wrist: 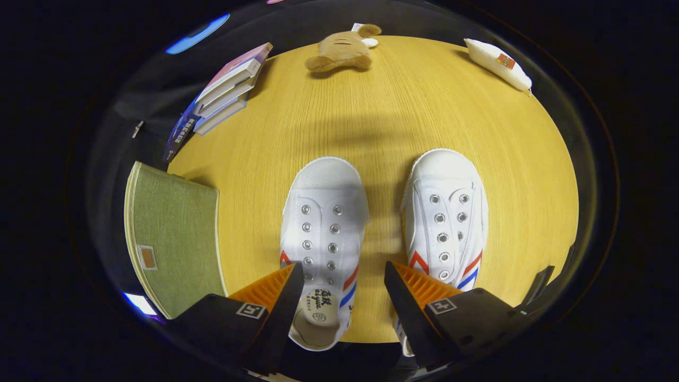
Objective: Open the storage box then place both shoes into the box .Put the left shoe in first, then the right shoe, with the right side of both shoes facing outward in a uniform manner.
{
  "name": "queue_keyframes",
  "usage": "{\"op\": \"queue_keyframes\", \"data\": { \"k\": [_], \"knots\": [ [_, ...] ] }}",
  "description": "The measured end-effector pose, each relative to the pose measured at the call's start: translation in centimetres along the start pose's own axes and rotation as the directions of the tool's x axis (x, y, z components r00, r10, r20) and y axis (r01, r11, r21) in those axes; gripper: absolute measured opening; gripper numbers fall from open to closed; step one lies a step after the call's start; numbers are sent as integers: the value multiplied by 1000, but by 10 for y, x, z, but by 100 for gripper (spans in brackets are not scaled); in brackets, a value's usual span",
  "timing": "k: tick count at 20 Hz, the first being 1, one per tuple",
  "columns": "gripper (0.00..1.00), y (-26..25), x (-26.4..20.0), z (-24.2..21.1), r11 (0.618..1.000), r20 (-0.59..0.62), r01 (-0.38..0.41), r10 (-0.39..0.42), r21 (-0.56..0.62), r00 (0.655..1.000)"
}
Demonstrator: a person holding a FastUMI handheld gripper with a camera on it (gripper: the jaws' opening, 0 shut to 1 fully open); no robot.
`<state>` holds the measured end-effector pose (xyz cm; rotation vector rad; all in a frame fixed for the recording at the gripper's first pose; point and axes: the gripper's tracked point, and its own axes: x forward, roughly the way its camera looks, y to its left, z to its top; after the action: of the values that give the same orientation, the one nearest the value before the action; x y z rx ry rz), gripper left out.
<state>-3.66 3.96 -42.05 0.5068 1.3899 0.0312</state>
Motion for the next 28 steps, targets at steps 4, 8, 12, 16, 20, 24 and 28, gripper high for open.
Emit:
{"op": "queue_keyframes", "data": {
  "k": [4,8,12,16,20,24,28],
  "knots": [
    [58,6,8,-2,999,-7,-8,8,38,1000],
    [12,-8,6,-2,999,-12,41,-41,20,999],
    [7,-3,0,-3,1000,-1,-5,5,27,1000],
    [7,2,-12,-4,999,2,-29,29,32,1000],
    [7,15,-33,0,994,21,-94,93,58,995],
    [5,39,-69,12,986,61,-161,158,43,985],
    [5,89,-123,31,961,108,-275,272,16,956]
  ]
}}
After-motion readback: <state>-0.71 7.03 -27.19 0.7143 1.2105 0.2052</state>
